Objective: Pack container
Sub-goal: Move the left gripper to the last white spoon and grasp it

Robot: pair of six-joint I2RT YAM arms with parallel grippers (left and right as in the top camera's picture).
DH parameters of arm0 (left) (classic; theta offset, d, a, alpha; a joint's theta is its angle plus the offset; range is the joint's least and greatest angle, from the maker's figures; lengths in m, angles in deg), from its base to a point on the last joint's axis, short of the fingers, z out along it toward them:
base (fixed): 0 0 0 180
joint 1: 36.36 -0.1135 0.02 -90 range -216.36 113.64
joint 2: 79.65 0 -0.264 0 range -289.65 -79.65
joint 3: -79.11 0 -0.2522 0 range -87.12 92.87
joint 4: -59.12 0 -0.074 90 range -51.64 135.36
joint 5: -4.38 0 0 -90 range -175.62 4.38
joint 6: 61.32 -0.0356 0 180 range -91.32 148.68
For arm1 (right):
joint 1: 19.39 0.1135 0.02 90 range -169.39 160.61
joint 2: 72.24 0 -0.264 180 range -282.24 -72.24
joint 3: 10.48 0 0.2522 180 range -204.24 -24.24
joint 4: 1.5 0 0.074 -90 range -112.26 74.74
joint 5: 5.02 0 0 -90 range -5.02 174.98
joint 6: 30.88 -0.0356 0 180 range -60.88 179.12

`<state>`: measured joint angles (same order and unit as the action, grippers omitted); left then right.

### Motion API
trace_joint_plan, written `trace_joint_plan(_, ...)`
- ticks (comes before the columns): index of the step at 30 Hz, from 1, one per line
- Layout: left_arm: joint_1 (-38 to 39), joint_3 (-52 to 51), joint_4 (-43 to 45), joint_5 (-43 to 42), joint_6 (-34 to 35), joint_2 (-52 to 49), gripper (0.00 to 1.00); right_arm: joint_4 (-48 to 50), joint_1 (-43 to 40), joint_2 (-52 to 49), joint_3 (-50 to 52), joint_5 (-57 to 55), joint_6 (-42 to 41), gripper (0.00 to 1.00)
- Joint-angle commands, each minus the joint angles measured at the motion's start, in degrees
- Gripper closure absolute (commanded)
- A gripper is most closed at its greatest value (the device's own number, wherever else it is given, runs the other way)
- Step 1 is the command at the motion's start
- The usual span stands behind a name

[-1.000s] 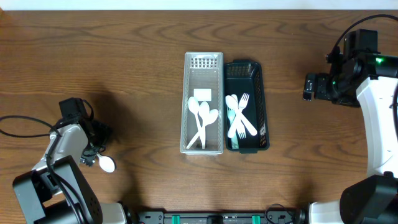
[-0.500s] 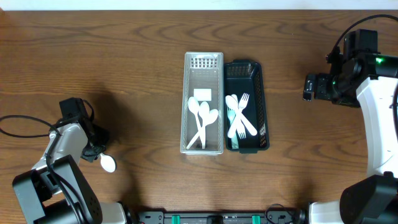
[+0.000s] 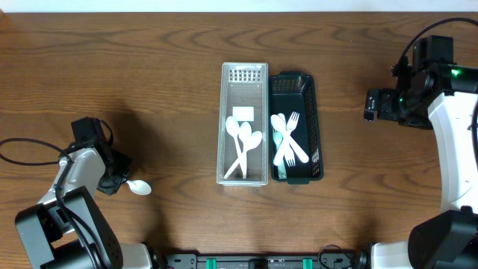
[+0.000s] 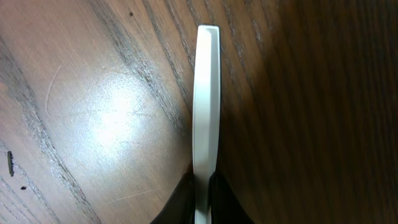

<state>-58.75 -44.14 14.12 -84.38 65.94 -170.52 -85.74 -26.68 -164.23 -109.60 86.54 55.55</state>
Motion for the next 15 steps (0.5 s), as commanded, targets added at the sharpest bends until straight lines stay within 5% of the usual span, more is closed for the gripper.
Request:
trace_joint_plan(1, -0.2, -2.9, -2.6, -1.7, -2.1, -3.5, 0.94, 0.0, -0.2, 0.0, 0.0, 0.2, 0.9, 0.01)
trace_joint_plan(8, 5.7, 6.8, -15.0, -4.9, -5.4, 3.9, 0.94, 0.0, -0.2, 0.0, 0.0, 0.2, 0.9, 0.01)
trace_joint_plan(15, 22.8, 24.0, -27.7, -4.8, -7.0, 14.1, 0.94, 0.0, -0.2, 0.0, 0.0, 0.2, 0.6, 0.01)
